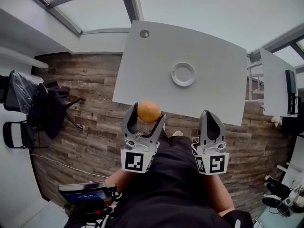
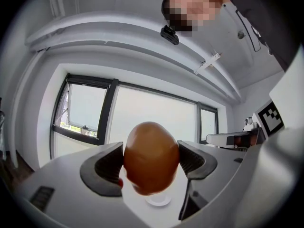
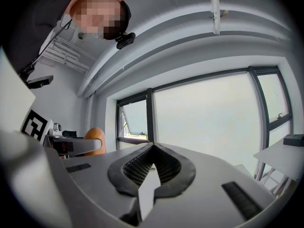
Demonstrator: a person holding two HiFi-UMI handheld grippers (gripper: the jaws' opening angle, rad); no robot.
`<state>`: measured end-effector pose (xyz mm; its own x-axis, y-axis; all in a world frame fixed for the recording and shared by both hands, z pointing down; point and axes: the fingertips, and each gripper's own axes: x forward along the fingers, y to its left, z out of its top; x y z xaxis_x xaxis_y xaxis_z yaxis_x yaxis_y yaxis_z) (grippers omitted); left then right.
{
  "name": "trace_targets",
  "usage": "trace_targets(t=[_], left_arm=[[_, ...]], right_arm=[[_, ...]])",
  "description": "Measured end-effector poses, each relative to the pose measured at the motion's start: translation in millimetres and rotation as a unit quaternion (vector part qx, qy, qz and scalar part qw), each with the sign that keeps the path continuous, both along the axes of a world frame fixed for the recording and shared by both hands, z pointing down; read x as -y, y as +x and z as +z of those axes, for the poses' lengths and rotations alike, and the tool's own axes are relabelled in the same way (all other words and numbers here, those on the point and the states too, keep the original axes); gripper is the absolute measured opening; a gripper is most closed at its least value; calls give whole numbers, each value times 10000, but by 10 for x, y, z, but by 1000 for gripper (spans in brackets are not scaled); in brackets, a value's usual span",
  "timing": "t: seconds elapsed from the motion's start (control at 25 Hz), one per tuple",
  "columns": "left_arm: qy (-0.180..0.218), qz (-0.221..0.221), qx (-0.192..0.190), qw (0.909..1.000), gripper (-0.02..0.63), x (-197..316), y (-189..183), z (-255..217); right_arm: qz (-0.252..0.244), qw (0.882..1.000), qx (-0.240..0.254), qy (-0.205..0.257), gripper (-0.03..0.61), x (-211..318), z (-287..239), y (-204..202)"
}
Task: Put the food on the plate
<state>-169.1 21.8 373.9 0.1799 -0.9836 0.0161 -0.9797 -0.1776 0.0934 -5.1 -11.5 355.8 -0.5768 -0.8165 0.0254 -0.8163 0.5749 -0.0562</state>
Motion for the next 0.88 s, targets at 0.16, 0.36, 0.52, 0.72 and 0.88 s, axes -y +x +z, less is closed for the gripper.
trace_targets(t=[0.16,0.36,0.52,0.72,0.88], left_arm=[[-71,-64,-88,9999,341,-48,-29,15],[-117,-201,-67,9997,341,-95,-21,46],[-176,-87,-5,9998,341,-11,113,90],[-317,200,138,9992,341,186,430,251],[-364,345,169,9986,341,407,605,333]], right_arm=[[-109,9999,-20,38,-3,2,-26,-44],[-170,9997,-14,197,-3,69,-140,49],[-380,9985,41,379,-3,35,-306,55],[-312,9992,178,171,-3,37,-261,249],[-337,9990,186,232,-3,78,-321,306]])
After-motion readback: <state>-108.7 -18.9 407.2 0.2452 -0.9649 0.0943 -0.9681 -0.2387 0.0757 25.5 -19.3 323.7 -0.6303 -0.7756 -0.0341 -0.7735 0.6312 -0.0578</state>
